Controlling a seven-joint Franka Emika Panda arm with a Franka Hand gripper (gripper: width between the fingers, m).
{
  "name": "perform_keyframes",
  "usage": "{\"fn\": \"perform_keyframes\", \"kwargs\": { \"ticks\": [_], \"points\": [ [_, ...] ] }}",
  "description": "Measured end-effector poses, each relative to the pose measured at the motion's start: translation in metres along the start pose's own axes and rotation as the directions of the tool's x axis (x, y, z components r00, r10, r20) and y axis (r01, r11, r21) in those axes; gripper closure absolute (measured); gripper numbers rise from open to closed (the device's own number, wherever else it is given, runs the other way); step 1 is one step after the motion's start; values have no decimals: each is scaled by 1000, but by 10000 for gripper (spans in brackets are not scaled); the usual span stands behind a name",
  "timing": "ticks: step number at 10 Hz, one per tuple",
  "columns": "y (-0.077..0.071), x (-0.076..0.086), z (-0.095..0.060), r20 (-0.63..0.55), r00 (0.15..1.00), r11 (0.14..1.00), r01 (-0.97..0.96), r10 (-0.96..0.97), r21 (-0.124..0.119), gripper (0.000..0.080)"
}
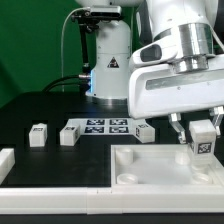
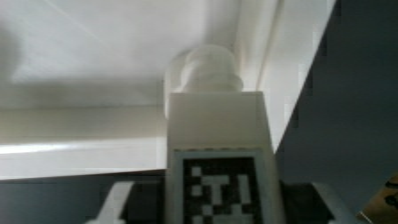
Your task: Assemble one leg
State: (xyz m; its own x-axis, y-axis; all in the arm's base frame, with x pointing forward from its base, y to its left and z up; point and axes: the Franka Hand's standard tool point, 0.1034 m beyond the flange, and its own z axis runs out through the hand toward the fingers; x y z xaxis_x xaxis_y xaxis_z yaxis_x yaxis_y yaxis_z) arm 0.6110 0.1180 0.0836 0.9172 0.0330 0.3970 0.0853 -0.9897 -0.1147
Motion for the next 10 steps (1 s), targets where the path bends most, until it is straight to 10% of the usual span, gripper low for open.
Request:
{"fn": "perform_keyframes", "kwargs": {
  "ticks": [10],
  "points": [
    [2,19,7,-43,999,1000,6,-6,1,508]
  ]
}}
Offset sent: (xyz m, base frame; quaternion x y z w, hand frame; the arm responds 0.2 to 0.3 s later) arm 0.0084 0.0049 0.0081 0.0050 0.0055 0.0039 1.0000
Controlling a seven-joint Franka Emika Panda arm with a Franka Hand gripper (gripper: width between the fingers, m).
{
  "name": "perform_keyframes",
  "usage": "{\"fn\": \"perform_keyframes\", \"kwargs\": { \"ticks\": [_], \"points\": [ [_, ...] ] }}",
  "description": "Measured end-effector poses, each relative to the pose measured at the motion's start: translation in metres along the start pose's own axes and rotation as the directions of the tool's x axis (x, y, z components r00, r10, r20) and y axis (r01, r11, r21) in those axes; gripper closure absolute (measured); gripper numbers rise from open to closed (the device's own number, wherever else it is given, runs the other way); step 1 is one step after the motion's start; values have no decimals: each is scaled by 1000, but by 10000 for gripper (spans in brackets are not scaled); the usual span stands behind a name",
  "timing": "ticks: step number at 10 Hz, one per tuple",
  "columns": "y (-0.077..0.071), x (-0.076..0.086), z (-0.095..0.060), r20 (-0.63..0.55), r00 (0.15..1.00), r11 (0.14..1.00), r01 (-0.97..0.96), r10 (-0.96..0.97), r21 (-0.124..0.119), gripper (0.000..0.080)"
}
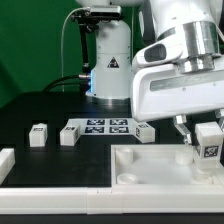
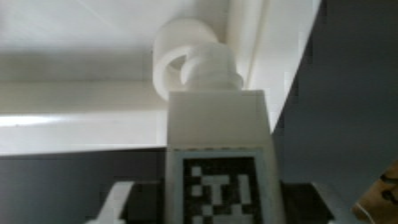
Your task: Assemble one leg
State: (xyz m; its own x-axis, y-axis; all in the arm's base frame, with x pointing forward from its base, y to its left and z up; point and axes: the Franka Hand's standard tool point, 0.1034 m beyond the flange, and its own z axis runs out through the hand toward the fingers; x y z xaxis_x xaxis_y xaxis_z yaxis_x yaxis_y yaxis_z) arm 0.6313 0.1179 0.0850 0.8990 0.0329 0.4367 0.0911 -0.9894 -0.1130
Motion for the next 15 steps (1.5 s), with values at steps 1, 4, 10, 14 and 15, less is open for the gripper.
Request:
{"fn": "perform_keyframes", "kwargs": {
  "ticks": [1,4,10,14,15],
  "points": [
    [3,-2,3,-1,1000,1000,2,-2,-2,508],
    [7,-5,6,-16,1000,1000,4,-4,-8,508],
    [4,-38,4,-134,991,1000,15,-18,-21,508],
    [3,-39,7,-103,994,999,27,-29,-18,413],
    [3,-39,7,-103,994,999,27,-29,-18,278]
  ]
}}
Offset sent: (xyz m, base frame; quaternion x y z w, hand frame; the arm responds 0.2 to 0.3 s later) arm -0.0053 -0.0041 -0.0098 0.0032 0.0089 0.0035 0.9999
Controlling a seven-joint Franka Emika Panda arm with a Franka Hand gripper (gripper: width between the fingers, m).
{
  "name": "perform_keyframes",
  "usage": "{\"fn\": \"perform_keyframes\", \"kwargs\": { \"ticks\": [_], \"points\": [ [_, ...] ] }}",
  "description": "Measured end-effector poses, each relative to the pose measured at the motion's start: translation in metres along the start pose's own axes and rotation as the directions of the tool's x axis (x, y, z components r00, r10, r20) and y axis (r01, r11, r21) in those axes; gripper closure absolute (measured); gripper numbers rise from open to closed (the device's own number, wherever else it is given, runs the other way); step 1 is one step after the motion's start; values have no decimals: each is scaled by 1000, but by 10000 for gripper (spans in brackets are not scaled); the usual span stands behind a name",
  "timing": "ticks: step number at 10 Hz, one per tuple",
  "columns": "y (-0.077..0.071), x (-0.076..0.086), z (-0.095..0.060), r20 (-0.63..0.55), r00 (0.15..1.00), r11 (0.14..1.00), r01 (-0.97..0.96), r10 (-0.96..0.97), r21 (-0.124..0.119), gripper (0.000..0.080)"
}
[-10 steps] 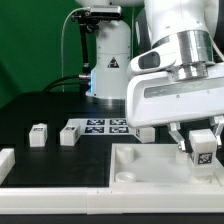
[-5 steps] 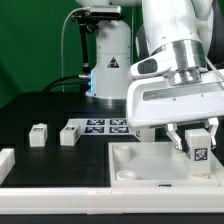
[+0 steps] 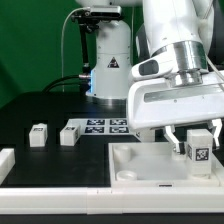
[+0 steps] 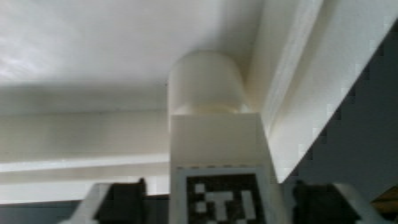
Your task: Assemble one leg
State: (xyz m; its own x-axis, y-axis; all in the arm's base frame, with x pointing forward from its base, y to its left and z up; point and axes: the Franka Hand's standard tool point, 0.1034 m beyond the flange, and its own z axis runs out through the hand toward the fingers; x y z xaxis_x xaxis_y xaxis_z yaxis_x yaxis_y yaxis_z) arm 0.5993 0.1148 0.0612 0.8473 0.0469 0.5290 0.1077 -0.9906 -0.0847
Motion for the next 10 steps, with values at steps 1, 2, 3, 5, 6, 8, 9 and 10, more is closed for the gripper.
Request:
{"fn": "perform_keyframes", "kwargs": {
  "ticks": [1,2,3,5,6,8,9,10],
  "points": [
    [0,0,0,1,1000,1000,0,0,0,278],
    [0,-1,0,1,1000,1000,0,0,0,179],
    [0,-1,0,2,1000,1000,0,0,0,179],
    [0,-1,0,2,1000,1000,0,0,0,151],
    [0,-1,0,2,1000,1000,0,0,0,151],
    [0,-1,1,2,1000,1000,0,0,0,150],
    [0,-1,1,2,1000,1000,1,-1,0,150],
    [0,-2,1,8,1000,1000,1,-1,1,150]
  ]
}}
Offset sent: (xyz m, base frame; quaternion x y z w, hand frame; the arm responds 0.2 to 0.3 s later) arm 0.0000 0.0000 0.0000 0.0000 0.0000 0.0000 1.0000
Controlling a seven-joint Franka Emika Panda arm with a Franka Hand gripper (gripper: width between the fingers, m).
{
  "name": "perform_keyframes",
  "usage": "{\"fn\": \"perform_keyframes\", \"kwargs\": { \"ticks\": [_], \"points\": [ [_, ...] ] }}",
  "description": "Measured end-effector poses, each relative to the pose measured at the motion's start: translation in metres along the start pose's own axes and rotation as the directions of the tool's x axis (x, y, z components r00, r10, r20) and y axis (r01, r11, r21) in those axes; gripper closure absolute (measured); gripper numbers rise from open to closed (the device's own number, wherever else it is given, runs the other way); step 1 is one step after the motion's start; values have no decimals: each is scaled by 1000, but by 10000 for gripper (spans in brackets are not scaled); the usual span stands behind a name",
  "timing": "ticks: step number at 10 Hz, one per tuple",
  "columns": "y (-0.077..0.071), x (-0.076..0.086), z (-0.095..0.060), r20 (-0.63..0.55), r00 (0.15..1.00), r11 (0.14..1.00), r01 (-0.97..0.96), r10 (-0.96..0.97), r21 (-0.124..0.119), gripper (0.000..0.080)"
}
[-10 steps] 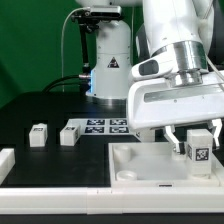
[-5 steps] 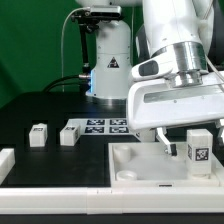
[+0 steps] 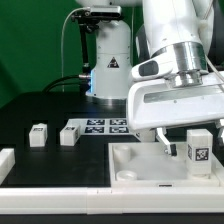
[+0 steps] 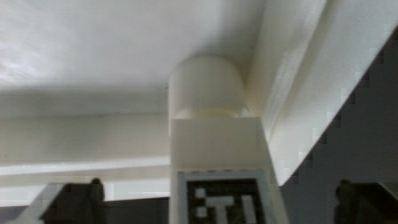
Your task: Assemble one leg
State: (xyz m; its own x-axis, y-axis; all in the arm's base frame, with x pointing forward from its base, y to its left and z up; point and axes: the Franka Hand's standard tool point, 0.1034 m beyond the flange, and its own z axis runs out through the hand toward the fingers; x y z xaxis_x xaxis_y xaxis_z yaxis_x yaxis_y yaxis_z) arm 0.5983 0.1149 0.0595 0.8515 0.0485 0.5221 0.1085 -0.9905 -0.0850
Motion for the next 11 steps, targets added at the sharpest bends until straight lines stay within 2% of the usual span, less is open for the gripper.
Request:
{"fn": "perform_keyframes", "kwargs": {
  "ticks": [2,3,4,6,8,9,10,11],
  "points": [
    [-1,-1,1,47,999,1000,-8,7,5,150],
    [-4,-1,-2,162,986,999,-50,47,11,150],
    [-7,10,-12,227,972,997,-70,66,12,150],
    [-7,9,-19,440,894,995,-100,86,10,150],
    [-4,12,-16,546,833,994,-112,86,14,150],
    [-4,7,-18,640,764,992,-121,81,19,150],
    [-2,18,-12,642,762,992,-124,81,23,150],
    [-3,19,-11,636,768,992,-124,81,23,150]
  ]
}}
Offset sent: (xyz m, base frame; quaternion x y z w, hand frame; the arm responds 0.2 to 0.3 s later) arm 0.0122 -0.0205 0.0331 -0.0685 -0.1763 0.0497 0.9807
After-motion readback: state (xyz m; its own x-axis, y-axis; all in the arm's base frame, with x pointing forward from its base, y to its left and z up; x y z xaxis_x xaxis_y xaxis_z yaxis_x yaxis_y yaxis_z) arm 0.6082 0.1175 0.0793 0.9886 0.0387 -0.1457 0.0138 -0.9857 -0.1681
